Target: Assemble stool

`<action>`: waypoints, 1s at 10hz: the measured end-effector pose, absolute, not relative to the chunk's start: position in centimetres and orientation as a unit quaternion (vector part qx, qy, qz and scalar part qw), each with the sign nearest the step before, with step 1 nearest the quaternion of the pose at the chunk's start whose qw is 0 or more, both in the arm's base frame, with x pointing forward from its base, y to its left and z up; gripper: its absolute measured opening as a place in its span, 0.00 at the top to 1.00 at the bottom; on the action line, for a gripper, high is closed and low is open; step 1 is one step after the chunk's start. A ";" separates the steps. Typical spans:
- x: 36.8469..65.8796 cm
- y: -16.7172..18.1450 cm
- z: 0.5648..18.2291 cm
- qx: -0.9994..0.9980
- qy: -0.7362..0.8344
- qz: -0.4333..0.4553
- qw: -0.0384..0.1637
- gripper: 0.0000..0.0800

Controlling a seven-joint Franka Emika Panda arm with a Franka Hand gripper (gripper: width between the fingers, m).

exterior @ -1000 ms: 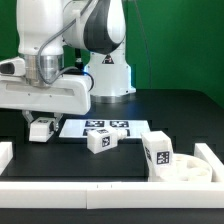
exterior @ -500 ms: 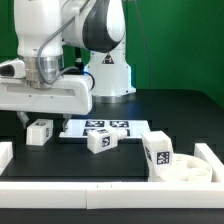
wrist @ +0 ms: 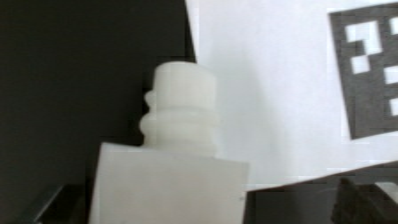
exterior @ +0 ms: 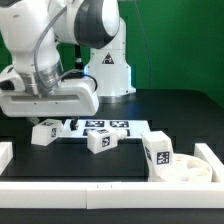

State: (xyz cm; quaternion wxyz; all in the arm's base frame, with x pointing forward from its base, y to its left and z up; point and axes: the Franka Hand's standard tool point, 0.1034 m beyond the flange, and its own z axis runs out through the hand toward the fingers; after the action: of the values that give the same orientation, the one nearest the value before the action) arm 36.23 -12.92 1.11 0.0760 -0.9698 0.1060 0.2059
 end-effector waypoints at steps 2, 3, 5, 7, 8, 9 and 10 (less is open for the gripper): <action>36.6 -12.5 0.9 -0.959 0.109 0.245 0.091 0.19; 36.6 -12.5 0.9 -0.960 0.109 0.242 0.090 0.19; 36.3 -12.6 1.2 -0.956 0.112 0.254 0.097 0.19; 37.4 -14.2 3.7 -0.941 0.122 0.291 0.118 0.19; 38.3 -14.7 4.3 -0.937 0.121 0.304 0.123 0.19; 38.9 -15.0 4.2 -0.934 0.120 0.313 0.125 0.19; 38.7 -14.8 3.9 -0.932 0.119 0.317 0.124 0.19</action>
Offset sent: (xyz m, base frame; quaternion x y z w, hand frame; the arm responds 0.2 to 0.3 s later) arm 0.0000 0.0000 0.0000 0.0000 0.0000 0.0000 1.0000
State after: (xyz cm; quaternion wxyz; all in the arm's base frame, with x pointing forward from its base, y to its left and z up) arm 38.73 -14.82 3.90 0.1245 -0.9325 0.1191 0.3175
